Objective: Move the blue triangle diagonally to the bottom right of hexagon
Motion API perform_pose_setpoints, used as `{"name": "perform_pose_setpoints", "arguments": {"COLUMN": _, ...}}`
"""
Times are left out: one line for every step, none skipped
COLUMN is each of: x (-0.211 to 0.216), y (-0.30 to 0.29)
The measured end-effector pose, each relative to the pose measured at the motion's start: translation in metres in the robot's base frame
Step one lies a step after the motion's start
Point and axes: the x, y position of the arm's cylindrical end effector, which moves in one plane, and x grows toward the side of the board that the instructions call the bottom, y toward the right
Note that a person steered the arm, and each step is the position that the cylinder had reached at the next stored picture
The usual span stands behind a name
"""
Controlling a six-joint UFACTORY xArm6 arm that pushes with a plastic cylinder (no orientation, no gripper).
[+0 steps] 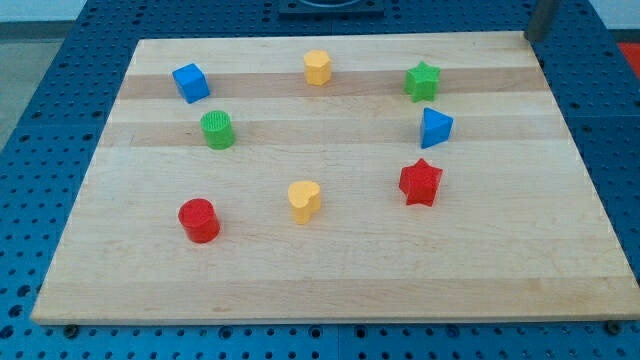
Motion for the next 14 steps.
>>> {"name": "perform_pose_setpoints", "arguments": {"x": 0.0, "y": -0.005}}
{"name": "perform_pose_setpoints", "arguments": {"x": 0.02, "y": -0.048}}
{"name": "perform_pose_setpoints", "arguments": {"x": 0.043, "y": -0.065}}
{"name": "perform_pose_setpoints", "arguments": {"x": 0.064, "y": -0.065}}
{"name": "perform_pose_setpoints", "arguments": {"x": 0.117, "y": -0.065}}
{"name": "perform_pose_setpoints", "arguments": {"x": 0.122, "y": -0.066}}
{"name": "perform_pose_setpoints", "arguments": {"x": 0.17, "y": -0.093}}
{"name": "perform_pose_setpoints", "arguments": {"x": 0.179, "y": -0.097}}
{"name": "perform_pose_setpoints", "arguments": {"x": 0.179, "y": -0.123}}
{"name": "perform_pose_setpoints", "arguments": {"x": 0.179, "y": -0.165}}
{"name": "perform_pose_setpoints", "arguments": {"x": 0.179, "y": -0.196}}
{"name": "perform_pose_setpoints", "arguments": {"x": 0.179, "y": -0.203}}
{"name": "perform_pose_setpoints", "arguments": {"x": 0.193, "y": -0.182}}
{"name": "perform_pose_setpoints", "arguments": {"x": 0.212, "y": -0.176}}
